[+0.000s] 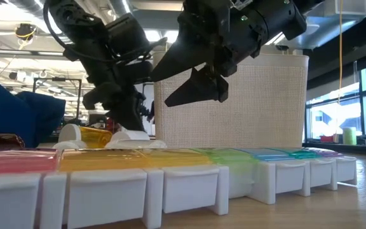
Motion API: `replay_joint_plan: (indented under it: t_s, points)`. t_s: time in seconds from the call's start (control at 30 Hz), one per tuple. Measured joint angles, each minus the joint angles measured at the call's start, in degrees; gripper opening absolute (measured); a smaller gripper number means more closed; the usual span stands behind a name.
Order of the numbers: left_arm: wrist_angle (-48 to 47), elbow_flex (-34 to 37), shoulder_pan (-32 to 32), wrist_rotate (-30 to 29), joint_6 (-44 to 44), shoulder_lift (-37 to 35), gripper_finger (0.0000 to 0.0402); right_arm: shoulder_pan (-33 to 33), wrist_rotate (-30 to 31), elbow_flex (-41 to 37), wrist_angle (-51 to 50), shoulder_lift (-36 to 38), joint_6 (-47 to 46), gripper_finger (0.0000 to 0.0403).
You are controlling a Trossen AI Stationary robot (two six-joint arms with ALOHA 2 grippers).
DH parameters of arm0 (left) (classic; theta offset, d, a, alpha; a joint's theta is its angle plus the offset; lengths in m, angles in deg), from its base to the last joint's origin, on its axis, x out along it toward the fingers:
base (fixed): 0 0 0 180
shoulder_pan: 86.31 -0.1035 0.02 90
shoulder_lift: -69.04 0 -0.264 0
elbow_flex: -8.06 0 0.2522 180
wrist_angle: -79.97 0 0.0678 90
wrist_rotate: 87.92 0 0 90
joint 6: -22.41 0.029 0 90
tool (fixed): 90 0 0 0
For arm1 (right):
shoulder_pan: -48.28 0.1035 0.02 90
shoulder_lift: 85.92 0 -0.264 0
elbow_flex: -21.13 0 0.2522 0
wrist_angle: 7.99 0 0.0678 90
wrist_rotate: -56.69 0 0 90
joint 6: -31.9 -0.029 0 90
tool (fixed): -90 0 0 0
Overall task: Pick & place medical supplies in basket/bin
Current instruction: Put the white pill bottle into the white container
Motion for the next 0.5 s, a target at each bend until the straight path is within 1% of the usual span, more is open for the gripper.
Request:
replay_joint_plan:
  t_s: [0.2,0.33,0.5]
  points:
    - [-4.6,0.0,0.1,1.3,-3.2,0.0,0.0001,0.0,0.0,0.0,-0.6,0.0,-1.8,0.0314]
    - [-7.6,0.0,1.1,3.8,-6.0,0.0,0.0003,0.0,1.2,0.0,-0.9,0.0,-8.2,0.0314]
    - [-9.5,0.0,3.1,4.8,-9.0,0.0,0.0001,0.0,3.7,0.0,0.1,-2.0,-15.8,0.0314]
